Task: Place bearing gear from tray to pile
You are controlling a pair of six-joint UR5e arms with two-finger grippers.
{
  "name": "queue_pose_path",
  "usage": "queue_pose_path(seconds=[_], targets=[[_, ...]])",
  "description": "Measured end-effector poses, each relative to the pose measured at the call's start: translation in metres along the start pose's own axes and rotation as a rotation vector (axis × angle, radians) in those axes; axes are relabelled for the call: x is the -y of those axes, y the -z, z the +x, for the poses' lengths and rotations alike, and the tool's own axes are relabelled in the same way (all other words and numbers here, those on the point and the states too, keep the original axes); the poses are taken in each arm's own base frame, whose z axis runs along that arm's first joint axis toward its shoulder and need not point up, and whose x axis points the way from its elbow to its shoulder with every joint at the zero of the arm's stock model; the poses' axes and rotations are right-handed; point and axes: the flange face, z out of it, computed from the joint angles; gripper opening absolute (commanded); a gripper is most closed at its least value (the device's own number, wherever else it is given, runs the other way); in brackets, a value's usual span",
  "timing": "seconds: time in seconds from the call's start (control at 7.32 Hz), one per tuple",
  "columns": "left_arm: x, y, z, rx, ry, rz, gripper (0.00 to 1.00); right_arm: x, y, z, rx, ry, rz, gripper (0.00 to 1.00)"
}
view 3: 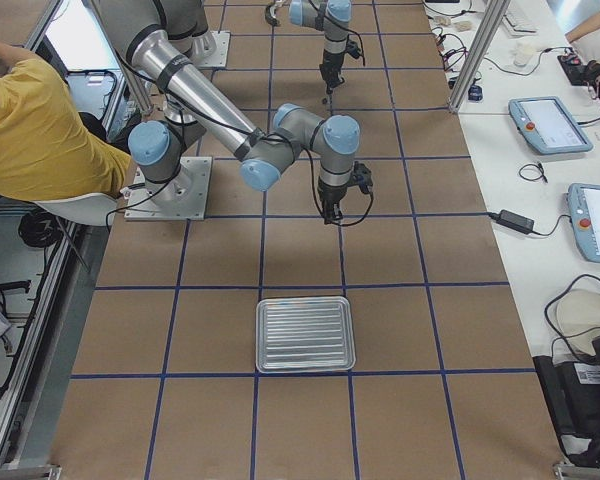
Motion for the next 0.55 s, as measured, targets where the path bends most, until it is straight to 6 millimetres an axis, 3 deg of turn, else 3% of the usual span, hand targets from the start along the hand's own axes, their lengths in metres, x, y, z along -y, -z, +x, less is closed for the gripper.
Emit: queue_pose_path(seconds=[0.14,0.41,0.55], targets=[[0.000,-0.002,0.003,-0.002,-0.061,-0.001,0.93,0.002,0.004,-0.032,0.012,-0.052,-0.002,0.00],[-0.001,-0.011,0.005,0.000,-0.159,-0.016,0.90,0.005,0.006,-0.120,0.023,-0.144,-0.002,0.00],[-0.003,-0.015,0.005,0.004,-0.177,-0.024,0.48,0.008,0.005,-0.156,0.037,-0.179,0.001,0.00]])
